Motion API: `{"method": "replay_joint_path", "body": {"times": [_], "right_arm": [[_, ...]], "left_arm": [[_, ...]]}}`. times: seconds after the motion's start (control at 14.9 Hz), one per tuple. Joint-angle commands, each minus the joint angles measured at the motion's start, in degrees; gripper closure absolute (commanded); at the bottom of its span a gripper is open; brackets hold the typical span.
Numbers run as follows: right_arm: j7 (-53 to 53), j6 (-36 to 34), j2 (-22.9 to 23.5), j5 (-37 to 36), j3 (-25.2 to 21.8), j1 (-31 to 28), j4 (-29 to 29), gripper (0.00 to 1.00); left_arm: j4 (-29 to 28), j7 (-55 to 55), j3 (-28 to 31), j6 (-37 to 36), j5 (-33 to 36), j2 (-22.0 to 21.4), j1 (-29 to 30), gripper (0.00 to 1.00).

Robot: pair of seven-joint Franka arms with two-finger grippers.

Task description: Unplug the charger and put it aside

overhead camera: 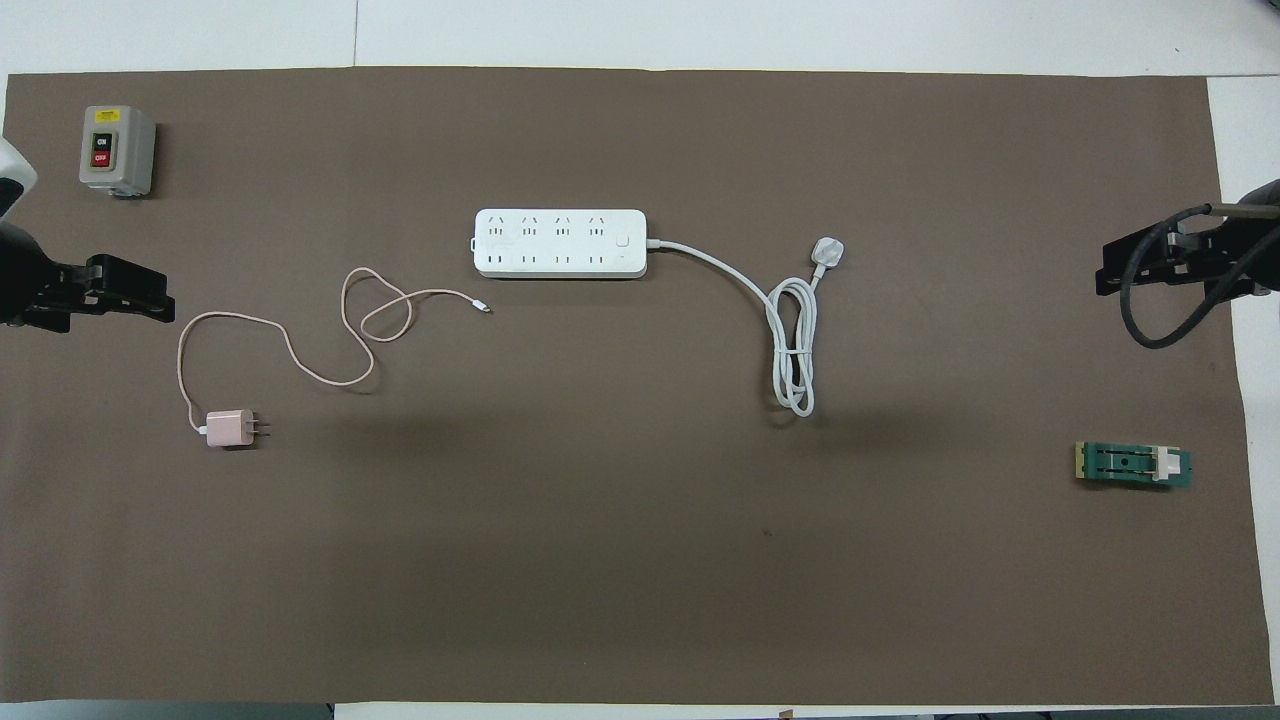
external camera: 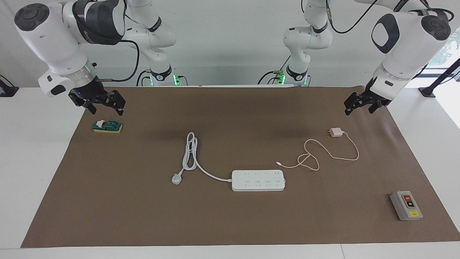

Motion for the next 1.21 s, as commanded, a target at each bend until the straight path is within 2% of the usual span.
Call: {"method": "replay_joint_path", "body": {"times": [0.0,0.34,0.61,0.94,1.14], "right_arm": [[-0.8,0.5,-0.9,-0.3,0.3,-0.5,-1.2,0.00],[-0.8,0.4,-2.2,-0.3,0.3,-0.6,-1.3,0.00],[-0.9,-0.2,-3.9,-0.3,0.3,-0.4,-1.3,0.00],[-0.9,-0.2,-4.0,-0.3,0.4,-0.5,-1.3,0.00],[-0.9,-0.2,-4.0,-0.3,0.3,-0.4,-1.3,0.00]], "left_arm": [[-2.9,0.5,0.6,0.9,0.5,-3.0,-0.6,0.00],[-0.1,0.5,0.6,-3.0,0.6,-2.1,-0.4,0.00],[-0.8,0.8,0.6,-3.4,0.6,-3.3,-0.6,0.00],[2.0,1.1,0.7,-7.4,1.0,-3.6,-0.5,0.00],[2.0,1.1,0.6,-7.5,1.0,-3.6,-0.6,0.00]]}}
